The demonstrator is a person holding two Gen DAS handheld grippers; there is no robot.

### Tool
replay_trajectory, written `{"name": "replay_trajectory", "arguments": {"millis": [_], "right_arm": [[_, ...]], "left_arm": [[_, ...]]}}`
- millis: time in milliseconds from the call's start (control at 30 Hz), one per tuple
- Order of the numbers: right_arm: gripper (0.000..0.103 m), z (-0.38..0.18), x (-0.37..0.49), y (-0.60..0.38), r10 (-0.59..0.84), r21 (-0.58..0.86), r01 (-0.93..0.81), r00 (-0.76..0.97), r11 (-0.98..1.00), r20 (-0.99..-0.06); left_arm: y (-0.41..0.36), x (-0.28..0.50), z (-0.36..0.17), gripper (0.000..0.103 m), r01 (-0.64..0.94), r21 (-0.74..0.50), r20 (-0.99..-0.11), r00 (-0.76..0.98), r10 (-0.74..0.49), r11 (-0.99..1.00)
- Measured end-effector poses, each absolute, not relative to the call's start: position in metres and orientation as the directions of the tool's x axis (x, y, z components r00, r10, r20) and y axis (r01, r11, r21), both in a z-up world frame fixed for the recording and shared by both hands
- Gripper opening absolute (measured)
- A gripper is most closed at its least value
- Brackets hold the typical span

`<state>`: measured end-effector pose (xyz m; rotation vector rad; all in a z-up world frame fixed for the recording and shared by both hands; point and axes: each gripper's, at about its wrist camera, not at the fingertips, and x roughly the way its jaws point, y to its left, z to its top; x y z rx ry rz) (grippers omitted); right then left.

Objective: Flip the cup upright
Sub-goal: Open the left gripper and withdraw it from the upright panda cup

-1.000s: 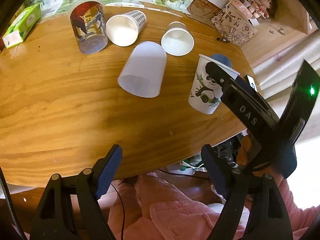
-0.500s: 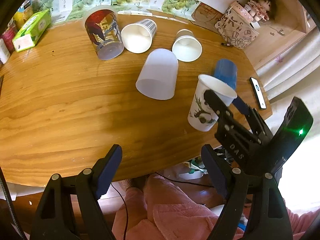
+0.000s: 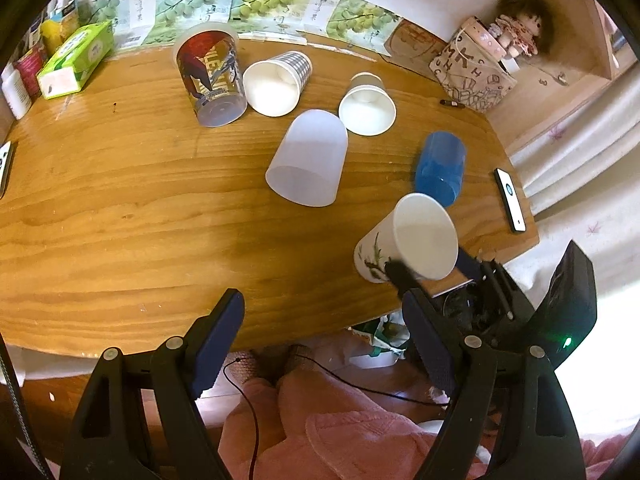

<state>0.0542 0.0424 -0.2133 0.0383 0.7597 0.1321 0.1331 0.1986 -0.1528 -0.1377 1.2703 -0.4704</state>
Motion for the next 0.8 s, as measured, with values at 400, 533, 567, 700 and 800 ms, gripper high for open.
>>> {"name": "replay_trajectory", "arguments": {"millis": [400,533,567,700,800], "right_arm": [[0.085,-0.215,0.039,0.03,0.191,0.053,-0.249,0.573,0.967,-0.797],[0.087,-0.205,0.024,0.013,0.164,0.042,-0.241,0.513,0.97,-0.843],[0.089,-0.201,0.021,0.01,0.147,0.031,-0.238,0.491,0.971,-0.859],[0.095,-0.175,0.011,-0.004,0.125,0.03,-0.207,0.462,0.978,-0.878],[0.095,-0.15,0.003,-0.012,0.119,0.028,-0.188,0.494,0.982,-0.861]], "left_arm": [[0.184,0.113,-0.142,0.084,0.148,-0.301,-0.903,0.275,-0.331,0.942],[0.179,0.103,-0.136,0.085,0.122,-0.287,-0.908,0.28,-0.31,0.95],[0.178,0.101,-0.134,0.085,0.122,-0.284,-0.909,0.281,-0.308,0.951],[0.17,0.091,-0.122,0.085,0.109,-0.271,-0.9,0.324,-0.292,0.956],[0.166,0.084,-0.11,0.085,0.092,-0.278,-0.88,0.374,-0.292,0.956]]}}
